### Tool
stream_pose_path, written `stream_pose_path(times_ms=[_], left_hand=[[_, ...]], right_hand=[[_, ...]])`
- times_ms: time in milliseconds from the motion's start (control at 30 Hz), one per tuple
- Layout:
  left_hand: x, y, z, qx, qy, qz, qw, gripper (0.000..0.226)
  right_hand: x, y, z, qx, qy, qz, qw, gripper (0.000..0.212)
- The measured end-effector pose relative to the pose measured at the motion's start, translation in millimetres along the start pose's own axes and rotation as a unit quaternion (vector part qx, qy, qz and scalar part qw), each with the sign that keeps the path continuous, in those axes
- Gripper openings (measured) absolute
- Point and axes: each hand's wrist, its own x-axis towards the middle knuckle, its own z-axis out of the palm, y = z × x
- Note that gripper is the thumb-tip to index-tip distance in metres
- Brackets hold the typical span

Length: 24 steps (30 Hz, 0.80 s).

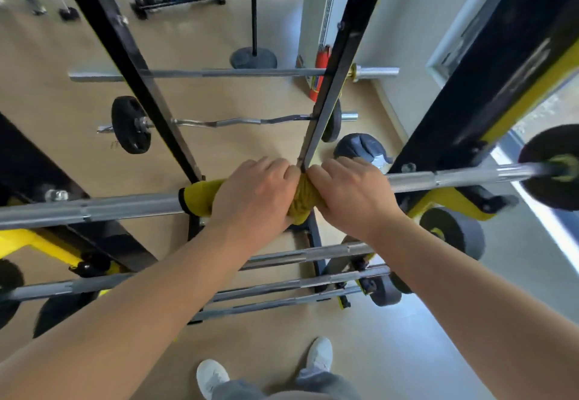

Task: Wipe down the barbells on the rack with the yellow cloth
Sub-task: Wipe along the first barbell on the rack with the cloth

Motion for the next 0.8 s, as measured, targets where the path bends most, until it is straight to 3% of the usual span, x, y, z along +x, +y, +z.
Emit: stream_pose_path(times_ms=[200, 300, 433, 600, 733, 800], left_hand=[[50.9, 63.9, 15.9, -0.024, 0.018, 0.047, 0.998, 0.053], [72.9, 94.5, 17.8, -0.024, 0.016, 0.051, 0.998, 0.066], [94.0, 126.6, 23.0, 0.020, 0.012, 0.051, 0.998, 0.052], [119.7, 147.1, 17.8, 0.021, -0.050, 0.023, 0.998, 0.045], [149.6, 142.1, 13.1, -0.129, -0.197, -0.005, 0.972, 0.051], [142.2, 142.8, 14.8, -0.102, -0.148, -0.009, 0.984, 0.053]], right_hand=[[-48.2, 80.1, -10.4, -0.021, -0.040, 0.070, 0.997, 0.017], [-71.7, 114.9, -16.7, -0.030, -0.067, 0.113, 0.991, 0.029], [-84.9, 128.7, -21.5, -0.010, -0.077, 0.114, 0.990, 0.034], [-99.8, 132.8, -27.6, -0.026, -0.050, 0.127, 0.990, 0.029], [-98.9, 143.6, -39.1, -0.026, -0.080, 0.127, 0.988, 0.024], [-91.7, 148.6, -46.8, -0.007, -0.103, 0.114, 0.988, 0.019]])
